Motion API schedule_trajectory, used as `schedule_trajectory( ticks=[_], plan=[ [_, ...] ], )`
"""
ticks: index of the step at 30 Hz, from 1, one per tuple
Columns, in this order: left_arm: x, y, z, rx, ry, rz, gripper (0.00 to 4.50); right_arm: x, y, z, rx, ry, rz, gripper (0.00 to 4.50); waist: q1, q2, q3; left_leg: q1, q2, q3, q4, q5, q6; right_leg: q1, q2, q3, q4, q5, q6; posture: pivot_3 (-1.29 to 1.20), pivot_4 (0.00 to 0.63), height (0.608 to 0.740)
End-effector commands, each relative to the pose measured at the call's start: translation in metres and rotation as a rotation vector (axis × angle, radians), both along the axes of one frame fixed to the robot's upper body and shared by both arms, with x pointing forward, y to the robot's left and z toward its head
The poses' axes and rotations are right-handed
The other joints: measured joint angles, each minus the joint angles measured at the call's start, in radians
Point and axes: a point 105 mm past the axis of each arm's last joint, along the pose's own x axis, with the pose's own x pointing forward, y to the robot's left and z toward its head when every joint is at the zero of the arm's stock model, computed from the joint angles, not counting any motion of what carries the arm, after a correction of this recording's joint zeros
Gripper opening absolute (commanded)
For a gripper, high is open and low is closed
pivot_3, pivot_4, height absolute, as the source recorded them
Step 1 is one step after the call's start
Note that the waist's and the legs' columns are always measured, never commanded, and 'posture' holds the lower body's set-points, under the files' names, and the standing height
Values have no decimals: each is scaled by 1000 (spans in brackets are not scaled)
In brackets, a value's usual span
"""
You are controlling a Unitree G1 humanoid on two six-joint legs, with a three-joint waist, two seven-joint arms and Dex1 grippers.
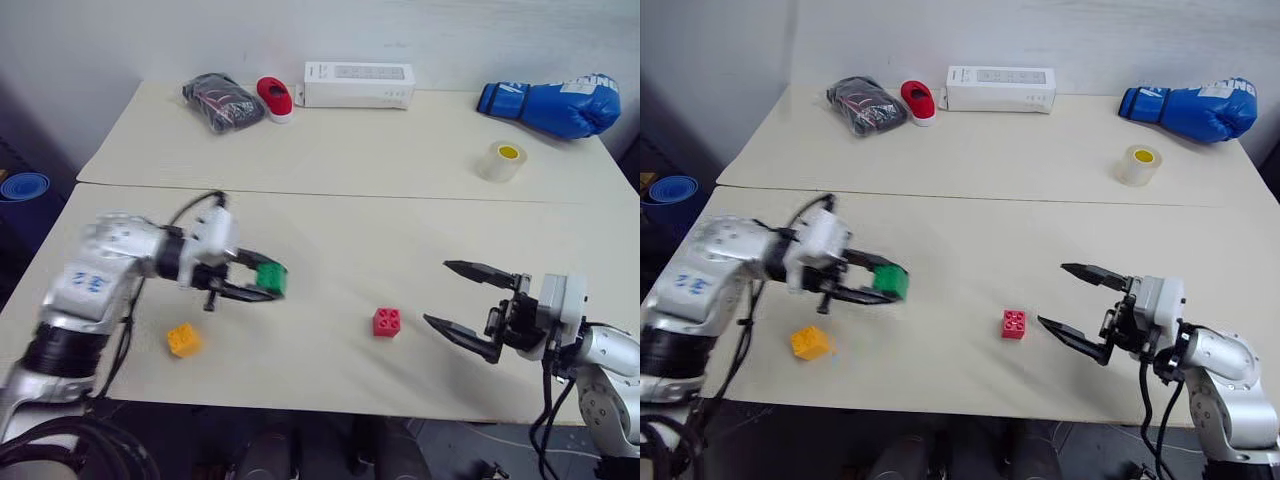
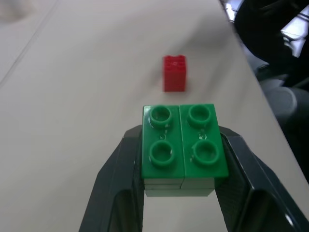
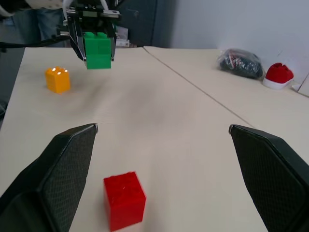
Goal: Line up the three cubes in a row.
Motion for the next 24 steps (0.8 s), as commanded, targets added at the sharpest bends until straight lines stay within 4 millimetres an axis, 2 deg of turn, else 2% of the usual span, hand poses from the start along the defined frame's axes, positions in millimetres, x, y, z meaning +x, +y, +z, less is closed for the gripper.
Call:
schedule_trajectory(
  ticks=[1,4,8,11,15,21,23,24],
  plan=[
    [5,-22,-34,96,-54,-28,1505,-7,-8,4,-15,-35,-34,4500,-2,0,0,0,0,0,0,0,0,0,1,0,0,0,0,0,150,740],
    [8,-38,-53,102,-35,-3,1505,-15,-10,2,-15,-27,-50,4500,-8,0,0,0,3,1,0,0,-1,-1,3,1,-1,0,0,0,150,740],
    [18,-45,-61,108,-36,61,1505,-24,-12,-1,-21,-17,-62,4500,-4,0,0,0,3,0,0,0,-1,-1,3,1,1,0,0,0,150,740],
    [21,-43,-61,114,-32,92,1505,-28,-14,-2,-24,-11,-72,4500,-3,0,0,0,3,0,1,0,0,-1,2,1,1,0,0,0,150,740],
    [15,-37,-67,151,6,85,1505,-30,-13,-5,-27,-5,-70,4500,-4,0,0,0,3,-1,1,0,0,-1,1,1,1,0,0,0,150,740],
    [15,-36,-71,154,11,109,1505,-26,-11,-7,-25,-8,-63,4500,-4,0,0,1,3,-2,1,0,0,0,0,1,1,0,0,0,150,740],
    [10,-36,-70,160,35,90,2229,-25,-10,-7,-23,-8,-58,4500,-4,0,0,1,3,-2,1,0,0,0,0,1,1,0,0,0,150,740],
    [8,-37,-66,145,37,77,2453,-24,-10,-8,-23,-8,-55,4500,-5,0,0,1,3,-2,1,0,0,0,0,1,1,0,0,0,150,740]
  ],
)
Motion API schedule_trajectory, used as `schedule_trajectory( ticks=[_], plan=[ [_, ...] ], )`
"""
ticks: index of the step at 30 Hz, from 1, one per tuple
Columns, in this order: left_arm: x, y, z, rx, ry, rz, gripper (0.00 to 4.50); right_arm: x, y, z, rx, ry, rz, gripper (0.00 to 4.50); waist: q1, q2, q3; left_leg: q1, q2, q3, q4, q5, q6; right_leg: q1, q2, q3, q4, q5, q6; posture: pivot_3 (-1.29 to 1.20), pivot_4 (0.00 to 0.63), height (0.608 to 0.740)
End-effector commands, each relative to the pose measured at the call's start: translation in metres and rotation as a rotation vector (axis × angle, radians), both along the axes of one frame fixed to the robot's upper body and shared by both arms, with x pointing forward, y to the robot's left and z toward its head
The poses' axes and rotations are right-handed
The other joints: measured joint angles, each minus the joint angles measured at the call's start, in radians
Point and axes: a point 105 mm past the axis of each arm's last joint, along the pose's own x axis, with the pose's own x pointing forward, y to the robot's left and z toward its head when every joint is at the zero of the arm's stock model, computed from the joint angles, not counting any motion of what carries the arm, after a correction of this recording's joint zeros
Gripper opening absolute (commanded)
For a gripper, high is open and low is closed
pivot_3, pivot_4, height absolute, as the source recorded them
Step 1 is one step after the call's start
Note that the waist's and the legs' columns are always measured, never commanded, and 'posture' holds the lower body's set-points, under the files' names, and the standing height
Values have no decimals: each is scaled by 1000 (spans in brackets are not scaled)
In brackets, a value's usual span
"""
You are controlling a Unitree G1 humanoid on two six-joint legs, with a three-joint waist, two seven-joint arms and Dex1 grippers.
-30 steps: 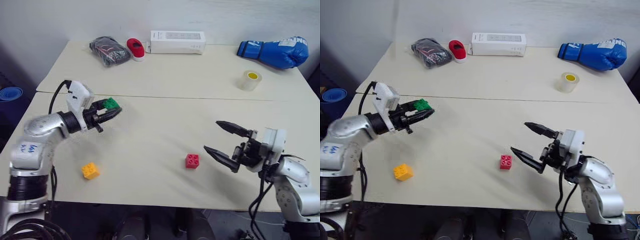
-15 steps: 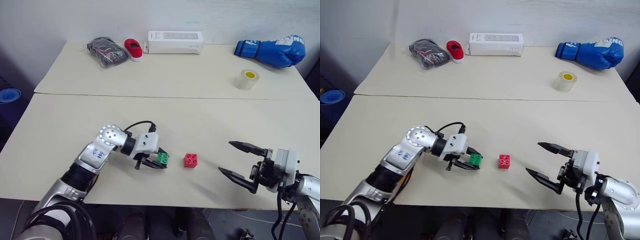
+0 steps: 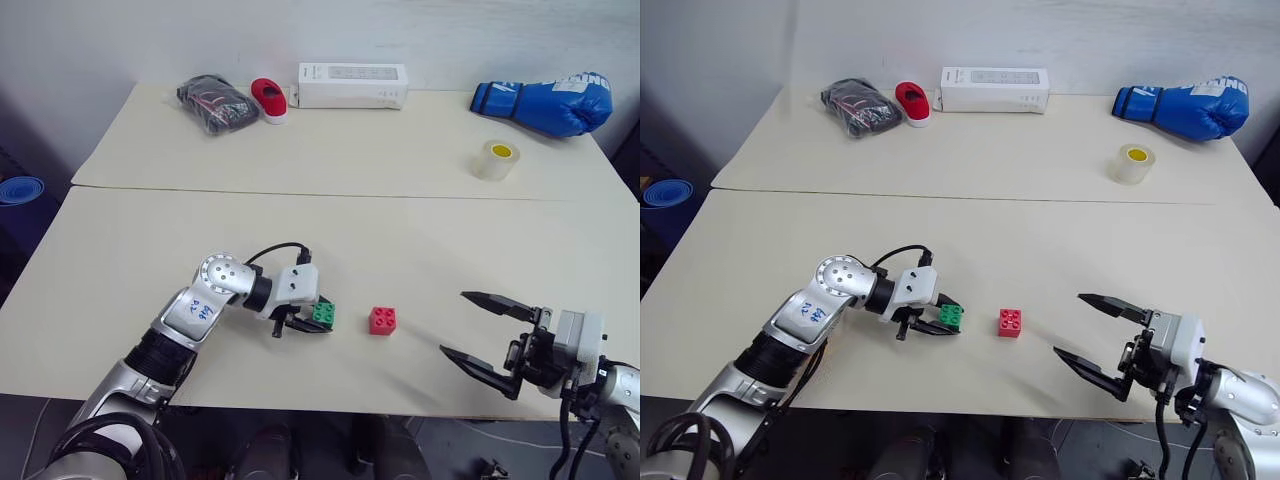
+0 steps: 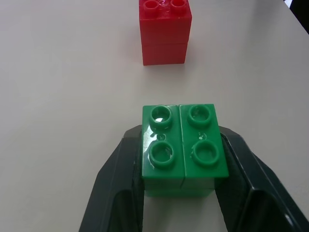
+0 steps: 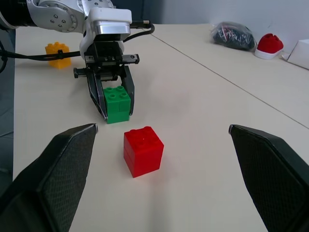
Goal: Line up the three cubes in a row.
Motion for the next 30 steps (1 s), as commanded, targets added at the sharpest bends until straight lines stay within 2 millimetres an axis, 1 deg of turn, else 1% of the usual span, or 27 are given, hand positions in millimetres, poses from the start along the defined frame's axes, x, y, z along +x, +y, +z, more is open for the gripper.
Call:
schedule_trajectory(
  ticks=[1,4,5,7,11,13,15,16,17,18,19,20,21,22,23,24,25,26,27,28,29,30],
  plan=[
    [-9,-1,8,-22,9,-33,2759,0,1,4,10,-33,11,4500,0,0,0,0,0,0,0,0,0,0,0,0,0,0,0,0,150,740],
    [-9,-7,28,-93,-31,-52,3732,3,0,3,10,-32,18,4500,2,0,0,-1,0,0,0,0,0,0,1,0,0,0,0,0,150,740],
    [-9,-8,33,-90,-58,-61,4016,4,0,3,11,-31,20,4500,3,0,0,-1,0,-1,1,0,0,0,0,-1,0,0,0,0,150,740],
    [-10,-9,44,-94,-90,-91,4016,5,1,0,12,-21,35,4500,4,0,0,-1,0,-2,3,0,1,0,-1,-1,0,0,0,0,150,740],
    [-12,-10,77,-181,-93,-105,4016,9,5,-3,19,-8,73,4500,1,0,0,-2,0,-2,4,-1,1,1,-5,-2,1,0,0,0,150,740],
    [-14,-1,93,-224,-116,-118,4016,13,8,-4,21,-8,100,4500,-2,0,0,-2,-1,-2,4,-1,1,1,-6,-3,1,0,0,0,150,740],
    [-12,25,107,-289,-135,-77,4016,16,16,-1,30,-23,139,4500,-9,0,0,-2,0,-2,4,0,0,1,-6,-3,2,0,0,0,150,740],
    [-12,45,110,-318,-134,-38,4187,18,21,1,36,-33,161,4500,-16,0,0,-1,0,-2,4,0,0,0,-6,-3,2,0,0,0,150,740],
    [-13,58,112,-336,-133,-14,4364,19,24,2,40,-40,175,4500,-24,0,0,-1,1,-2,4,0,0,0,-5,-3,3,-1,-1,0,150,740],
    [-13,79,109,-344,-103,48,4463,19,28,3,43,-48,196,4500,-26,1,0,0,1,-2,4,0,-1,0,-5,-3,3,-1,-2,0,150,740],
    [-13,100,107,-338,-94,123,4463,19,32,4,42,-59,215,4500,-30,1,1,0,1,-2,4,0,-1,0,-5,-4,3,-1,-2,0,150,740],
    [-13,112,105,-331,-91,170,4463,19,34,4,40,-65,226,4500,-29,1,1,0,1,-2,3,0,-2,0,-5,-4,3,-1,-2,0,150,740],
    [-12,132,106,-341,-114,257,4463,18,38,4,36,-69,249,4500,-26,1,1,0,1,-2,3,0,-2,0,-5,-4,3,-1,-2,0,150,740],
    [-11,143,107,-349,-136,308,4463,17,40,4,34,-71,263,4500,-26,1,1,-1,1,-2,3,0,-2,0,-5,-4,3,-1,-2,0,150,740],
    [-16,174,99,-344,-133,426,4463,17,46,6,42,-79,288,4500,-19,1,1,-1,1,-3,4,-1,-1,0,-6,-4,3,-1,-2,0,150,740],
    [-24,198,91,-321,-134,508,4463,16,50,7,44,-87,310,4500,-22,1,1,-2,0,-4,5,-1,0,1,-7,-5,2,-1,-2,0,150,740],
    [-30,212,85,-300,-132,551,4463,16,53,8,46,-93,322,4500,-25,1,1,-2,0,-4,5,-1,0,0,-8,-4,2,-1,-2,0,150,740],
    [-40,234,74,-266,-97,626,4463,15,58,8,46,-103,342,4500,-28,1,1,-1,0,-4,4,-2,0,0,-9,-5,2,-1,-2,0,150,740],
    [-50,250,67,-254,-82,678,4463,15,62,9,47,-112,356,4500,-29,1,1,-2,0,-3,4,-3,0,-1,-9,-5,2,-1,-2,0,150,740],
    [-57,261,62,-247,-73,712,4463,15,64,9,48,-119,364,4500,-28,1,1,-2,0,-3,4,-4,0,-1,-9,-5,1,-1,-2,0,150,740],
    [-65,277,54,-216,-67,778,4463,14,68,10,52,-128,372,4500,-26,0,1,-2,0,-3,4,-4,0,-1,-9,-5,1,-1,-2,0,150,740],
    [-72,289,48,-195,-57,821,4463,14,70,10,64,-137,372,4500,-21,0,0,-2,0,-3,4,-4,0,-1,-9,-5,1,-1,-2,0,150,740]
  ],
)
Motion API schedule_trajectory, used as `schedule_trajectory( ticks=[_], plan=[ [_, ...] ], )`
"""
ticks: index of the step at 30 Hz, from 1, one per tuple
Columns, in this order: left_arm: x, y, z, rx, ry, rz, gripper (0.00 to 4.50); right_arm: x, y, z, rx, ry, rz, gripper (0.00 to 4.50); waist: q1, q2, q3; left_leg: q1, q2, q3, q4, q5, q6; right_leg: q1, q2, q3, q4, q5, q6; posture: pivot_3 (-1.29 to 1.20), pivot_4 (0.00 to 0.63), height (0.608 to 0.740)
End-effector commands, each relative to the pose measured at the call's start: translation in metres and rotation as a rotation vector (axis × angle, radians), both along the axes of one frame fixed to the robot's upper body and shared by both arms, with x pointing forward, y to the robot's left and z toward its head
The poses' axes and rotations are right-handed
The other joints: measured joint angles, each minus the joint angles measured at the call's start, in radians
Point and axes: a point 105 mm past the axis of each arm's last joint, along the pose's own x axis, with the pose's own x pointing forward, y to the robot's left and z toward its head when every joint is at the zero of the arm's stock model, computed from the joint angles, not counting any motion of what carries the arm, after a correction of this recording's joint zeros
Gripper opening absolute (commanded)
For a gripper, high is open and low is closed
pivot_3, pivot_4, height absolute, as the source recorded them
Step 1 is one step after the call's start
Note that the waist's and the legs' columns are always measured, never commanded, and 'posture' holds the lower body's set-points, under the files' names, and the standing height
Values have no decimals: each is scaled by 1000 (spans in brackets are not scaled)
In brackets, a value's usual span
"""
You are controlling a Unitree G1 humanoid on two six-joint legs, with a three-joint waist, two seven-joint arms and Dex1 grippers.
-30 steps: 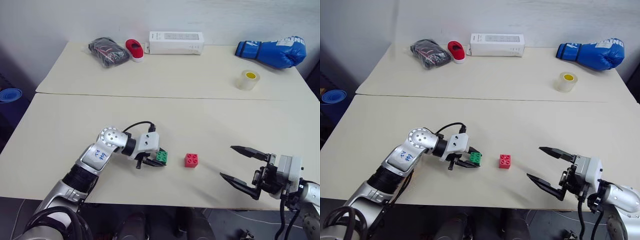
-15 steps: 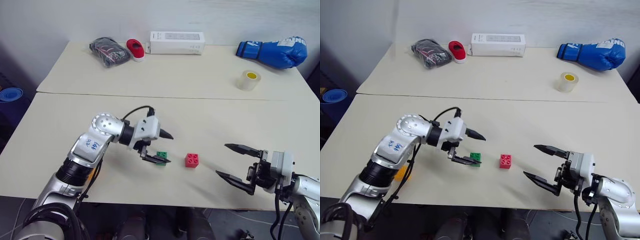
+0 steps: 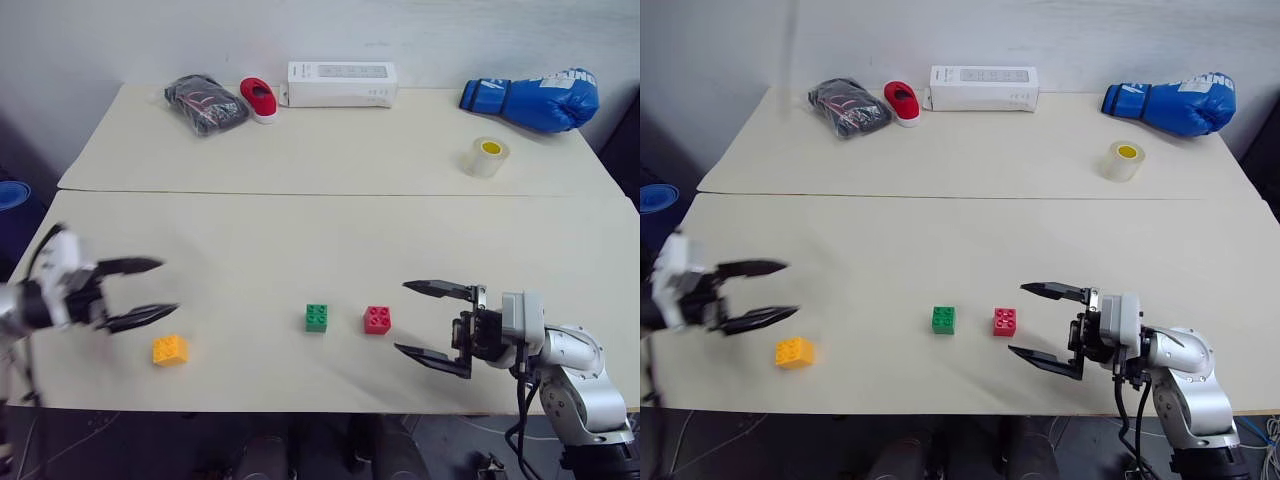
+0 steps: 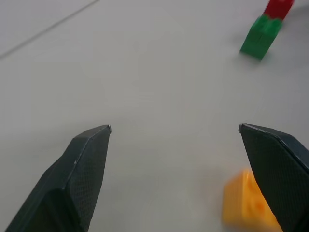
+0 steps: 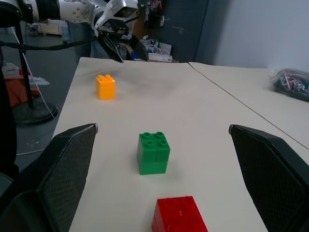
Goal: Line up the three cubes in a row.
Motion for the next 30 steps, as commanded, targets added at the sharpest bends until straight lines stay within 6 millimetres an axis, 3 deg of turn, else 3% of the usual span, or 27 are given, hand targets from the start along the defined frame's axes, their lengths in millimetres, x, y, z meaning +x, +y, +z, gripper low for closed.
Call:
schedule_trajectory(
  ticks=[1,5,9,13,18,21,23,28,30],
  plan=[
    [-20,35,-1,68,-1,112,4463,-5,11,11,40,-78,30,4500,7,-1,0,0,0,0,0,0,0,0,-1,0,0,0,0,0,150,740],
    [-39,38,-10,83,64,78,4463,-11,20,11,63,-87,56,4500,19,-1,0,0,-1,0,0,-2,1,0,-2,0,-2,0,0,0,150,740],
    [-46,8,-16,96,87,-105,4463,-16,21,12,58,-66,93,4500,23,-1,0,0,-1,0,0,-3,0,-1,-3,1,-3,0,0,0,150,740],
    [-38,-23,-25,147,63,-249,4463,-15,15,11,33,-69,81,4500,23,0,0,0,-1,0,0,-3,0,0,-3,1,-3,0,0,0,150,740],
    [-21,-37,-39,146,54,-270,4463,-12,13,9,19,-65,58,4500,17,0,0,1,0,2,0,-3,-1,-1,-2,1,0,0,0,0,150,740],
    [-21,-39,-50,177,90,-305,3933,-10,9,8,7,-69,27,4500,7,0,0,1,0,3,-1,-3,0,-1,-1,1,2,0,0,0,150,740],
    [-19,-37,-50,178,81,-303,3298,-10,6,8,1,-72,9,4500,2,0,0,1,0,3,-1,-3,0,-1,-1,1,1,0,0,0,150,740],
    [-7,-46,-37,128,37,-334,1691,-10,-2,7,-7,-69,-38,4500,1,0,0,1,0,3,-1,-3,0,-1,-1,1,1,0,0,0,150,740],
    [2,-58,-28,109,2,-370,1482,-10,-5,6,-10,-67,-56,4500,5,0,0,1,0,2,-1,-3,0,-1,-1,1,1,0,0,0,150,740]
  ],
)
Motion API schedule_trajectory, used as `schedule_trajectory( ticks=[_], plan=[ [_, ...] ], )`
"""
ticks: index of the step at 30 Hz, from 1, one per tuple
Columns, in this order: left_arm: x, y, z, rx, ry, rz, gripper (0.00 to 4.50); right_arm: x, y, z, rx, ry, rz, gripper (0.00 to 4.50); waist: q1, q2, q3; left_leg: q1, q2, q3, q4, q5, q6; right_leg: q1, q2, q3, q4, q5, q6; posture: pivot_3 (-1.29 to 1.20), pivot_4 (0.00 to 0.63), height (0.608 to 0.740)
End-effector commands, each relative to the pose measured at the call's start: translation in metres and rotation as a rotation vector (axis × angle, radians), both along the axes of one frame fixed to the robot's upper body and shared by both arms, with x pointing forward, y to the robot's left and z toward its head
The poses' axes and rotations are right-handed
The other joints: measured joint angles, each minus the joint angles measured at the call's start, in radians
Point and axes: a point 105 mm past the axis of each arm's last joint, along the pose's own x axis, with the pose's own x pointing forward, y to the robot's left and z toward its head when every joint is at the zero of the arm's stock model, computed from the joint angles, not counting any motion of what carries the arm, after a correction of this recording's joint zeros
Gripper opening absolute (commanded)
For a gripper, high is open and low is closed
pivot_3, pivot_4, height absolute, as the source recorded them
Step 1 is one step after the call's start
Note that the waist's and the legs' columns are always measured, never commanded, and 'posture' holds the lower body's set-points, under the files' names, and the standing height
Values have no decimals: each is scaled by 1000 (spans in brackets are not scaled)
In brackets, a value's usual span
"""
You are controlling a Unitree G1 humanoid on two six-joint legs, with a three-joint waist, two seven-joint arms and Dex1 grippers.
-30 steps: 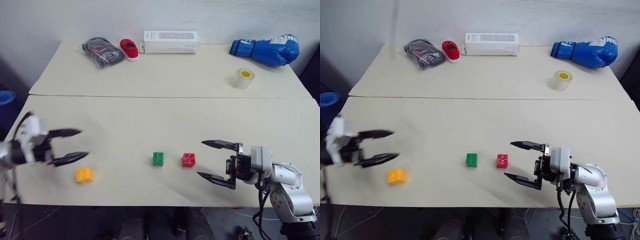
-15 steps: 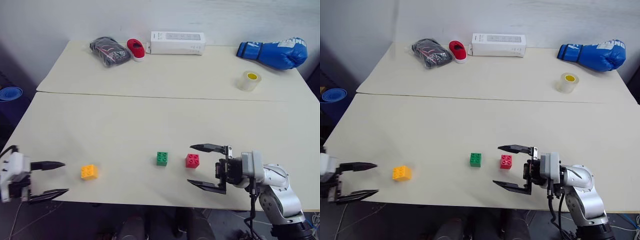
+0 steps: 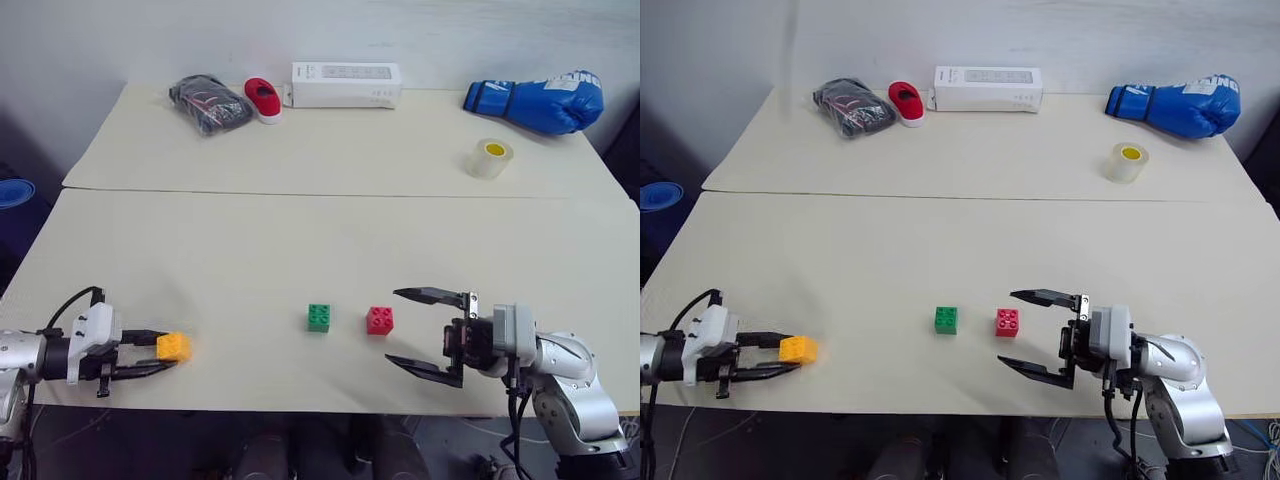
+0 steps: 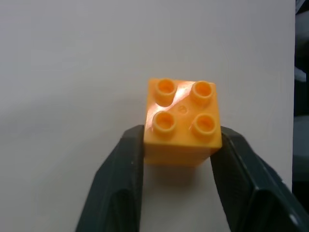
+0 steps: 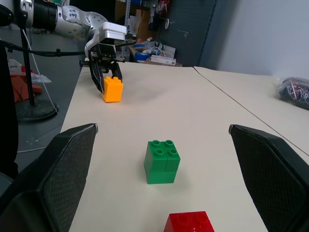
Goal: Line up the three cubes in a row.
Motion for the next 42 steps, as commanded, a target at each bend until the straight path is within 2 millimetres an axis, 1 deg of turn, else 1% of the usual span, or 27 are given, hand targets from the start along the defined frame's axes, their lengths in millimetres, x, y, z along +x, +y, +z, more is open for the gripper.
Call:
schedule_trajectory(
  ticks=[1,3,5,7,10,13,18,26,28,32,35,37,38,40,42],
  plan=[
    [14,-21,19,-39,-61,-75,1482,-1,-8,7,-4,-37,-44,4500,4,0,0,0,0,0,0,0,0,0,0,0,0,0,0,0,150,740],
    [27,-38,28,-22,-67,-154,1482,1,-13,8,-10,-38,-67,4500,6,0,0,0,-1,0,0,0,0,0,0,0,0,0,0,0,150,740],
    [38,-52,34,22,-59,-236,1482,3,-16,9,-14,-37,-84,4500,13,0,0,0,-1,0,0,0,1,1,0,0,0,0,1,0,150,740],
    [47,-61,35,84,-57,-311,1482,4,-19,8,-26,-34,-92,4500,16,0,0,0,-1,1,1,1,1,1,1,0,1,0,1,0,150,740],
    [62,-80,36,78,-44,-357,1482,6,-22,7,-32,-24,-106,4500,16,0,0,0,-1,3,1,1,1,0,4,1,1,1,1,0,150,740],
    [69,-95,31,86,-28,-400,1482,6,-22,6,-37,-17,-107,4500,12,0,0,0,0,5,1,1,1,0,12,1,1,1,1,0,150,740],
    [68,-103,24,96,1,-423,1482,7,-24,7,-34,-21,-125,4500,1,0,0,0,2,6,2,1,1,0,13,3,1,1,1,0,150,740],
    [70,-100,17,125,24,-383,1482,6,-23,4,-30,-20,-137,4500,1,0,0,0,2,4,4,1,1,0,12,4,1,1,1,0,150,740],
    [69,-100,18,126,31,-381,2224,8,-23,4,-30,-27,-140,4500,1,0,0,-1,2,4,4,1,1,0,12,4,1,1,1,0,150,740],
    [71,-101,23,115,-33,-379,3443,12,-24,4,-31,-32,-140,4500,0,0,0,-1,2,4,5,1,1,0,12,4,1,1,1,0,150,740],
    [63,-94,31,89,-59,-403,4398,12,-26,6,-45,-37,-127,4500,-1,0,0,-1,2,3,5,1,1,0,12,4,1,1,1,0,150,740],
    [55,-88,36,75,-62,-418,4481,12,-28,8,-59,-41,-117,4500,-3,0,0,-1,3,3,5,1,1,0,11,4,1,1,1,0,150,740],
    [51,-80,40,69,-74,-395,4481,12,-32,11,-74,-46,-113,4500,-5,0,0,-1,3,3,5,1,0,0,9,4,1,1,1,0,150,740],
    [46,-61,44,113,-101,-321,4481,14,-42,18,-111,-54,-110,4500,-8,1,0,-1,3,3,5,1,0,0,6,3,1,1,1,0,150,740],
    [43,-50,47,128,-121,-276,4481,17,-50,23,-139,-60,-112,4500,-7,1,1,-1,3,3,5,1,0,0,6,3,1,1,1,0,150,740]
  ],
)
